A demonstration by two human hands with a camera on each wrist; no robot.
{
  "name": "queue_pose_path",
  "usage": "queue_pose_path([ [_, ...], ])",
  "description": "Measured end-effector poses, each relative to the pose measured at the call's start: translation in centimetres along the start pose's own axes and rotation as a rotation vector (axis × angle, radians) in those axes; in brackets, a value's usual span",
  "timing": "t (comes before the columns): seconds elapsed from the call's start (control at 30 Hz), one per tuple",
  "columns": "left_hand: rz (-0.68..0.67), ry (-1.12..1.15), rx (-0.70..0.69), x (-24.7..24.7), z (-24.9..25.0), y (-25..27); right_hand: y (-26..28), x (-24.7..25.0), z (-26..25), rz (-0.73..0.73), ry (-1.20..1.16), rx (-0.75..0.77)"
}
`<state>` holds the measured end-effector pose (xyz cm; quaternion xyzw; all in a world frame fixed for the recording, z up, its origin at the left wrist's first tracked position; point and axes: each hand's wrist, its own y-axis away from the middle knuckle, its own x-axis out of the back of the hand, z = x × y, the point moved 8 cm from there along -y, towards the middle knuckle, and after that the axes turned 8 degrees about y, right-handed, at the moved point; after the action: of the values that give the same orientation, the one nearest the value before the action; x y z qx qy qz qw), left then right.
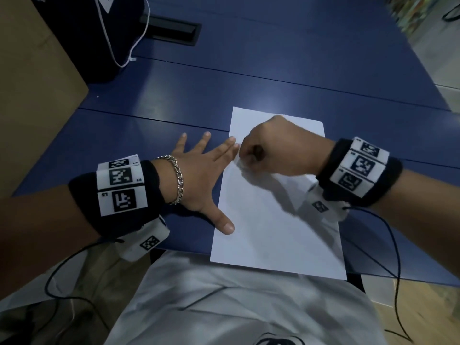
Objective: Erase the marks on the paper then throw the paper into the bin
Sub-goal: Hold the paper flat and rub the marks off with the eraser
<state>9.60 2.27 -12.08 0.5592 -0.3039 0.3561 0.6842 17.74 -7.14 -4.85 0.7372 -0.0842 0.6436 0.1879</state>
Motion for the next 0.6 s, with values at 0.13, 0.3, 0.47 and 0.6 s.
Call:
queue_pose_path([
  [0.13,-0.001,-0.011,0.008,-0.1,0.0,0.0,2.4,-2.2,-3.8,-0.256,-0.129,0.133],
  [0.3,-0.008,-0.014,0.013,0.0,0.1,0.0,-0.4,-0.1,0.2,-0.036,-0.048,0.013],
  [0.47,-0.021,-0.027,0.028,0.0,0.2,0.1,2.6,-2.4,-3.6,-0.220,-0.021,0.131],
  [0.6,-0.014,-0.044,0.033,0.0,0.3,0.1,1.7,-1.0,-1.2,-0.117,0.013,0.060],
])
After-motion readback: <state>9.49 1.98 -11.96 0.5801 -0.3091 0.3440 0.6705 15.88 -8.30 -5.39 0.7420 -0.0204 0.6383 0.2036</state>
